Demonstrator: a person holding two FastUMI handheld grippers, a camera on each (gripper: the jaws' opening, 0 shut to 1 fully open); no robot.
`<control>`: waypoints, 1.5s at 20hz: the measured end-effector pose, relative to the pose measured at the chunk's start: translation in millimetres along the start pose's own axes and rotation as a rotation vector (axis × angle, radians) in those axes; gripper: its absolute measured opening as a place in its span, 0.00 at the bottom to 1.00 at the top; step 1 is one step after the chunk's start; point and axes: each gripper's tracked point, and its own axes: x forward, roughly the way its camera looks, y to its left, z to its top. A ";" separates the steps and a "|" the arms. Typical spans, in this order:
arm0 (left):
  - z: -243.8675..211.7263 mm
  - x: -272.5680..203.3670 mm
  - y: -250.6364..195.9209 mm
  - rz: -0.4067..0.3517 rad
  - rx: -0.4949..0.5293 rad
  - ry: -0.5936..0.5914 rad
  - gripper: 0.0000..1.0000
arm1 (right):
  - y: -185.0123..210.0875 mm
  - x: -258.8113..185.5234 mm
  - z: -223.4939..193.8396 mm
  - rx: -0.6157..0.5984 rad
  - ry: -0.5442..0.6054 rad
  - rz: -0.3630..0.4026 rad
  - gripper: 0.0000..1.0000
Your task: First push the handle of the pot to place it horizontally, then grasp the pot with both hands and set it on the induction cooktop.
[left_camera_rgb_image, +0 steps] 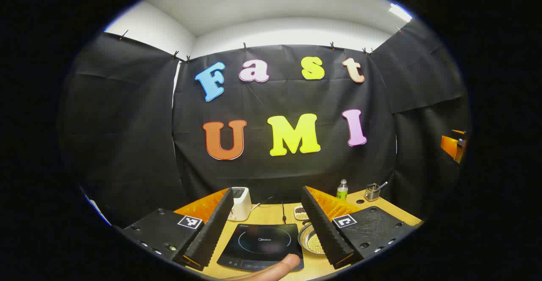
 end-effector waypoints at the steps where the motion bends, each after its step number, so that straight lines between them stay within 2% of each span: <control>1: 0.8 0.1 -2.0 -0.005 0.002 -0.002 0.96 | -1.8 0.4 0.7 0.002 0.002 -0.003 1.00; 15: -14.6 -3.8 -13.6 -0.033 -0.021 0.008 0.96 | -6.5 11.9 -7.4 0.010 0.015 -0.009 0.99; 22: -30.3 -4.3 -8.3 -0.006 -0.037 0.026 0.96 | 2.0 29.9 -26.0 0.067 0.033 0.039 1.00; 25: -20.2 -7.1 -2.4 0.027 0.010 -0.036 0.96 | 11.6 39.4 -34.4 0.070 0.019 0.094 0.73; 26: -20.7 -8.5 -2.0 0.034 0.021 -0.050 0.96 | 12.9 42.1 -41.7 0.055 0.020 0.103 0.57; 27: -21.1 -9.9 -5.1 0.030 0.020 -0.056 0.96 | 18.2 45.2 -46.0 0.036 0.025 0.119 0.46; 28: -25.0 -9.7 -9.9 0.018 0.012 -0.057 0.96 | 26.0 45.2 -53.5 0.026 0.044 0.142 0.43; 30: -29.8 -11.8 -17.2 -0.003 0.002 -0.049 0.96 | 40.1 46.8 -73.9 0.025 0.105 0.184 0.20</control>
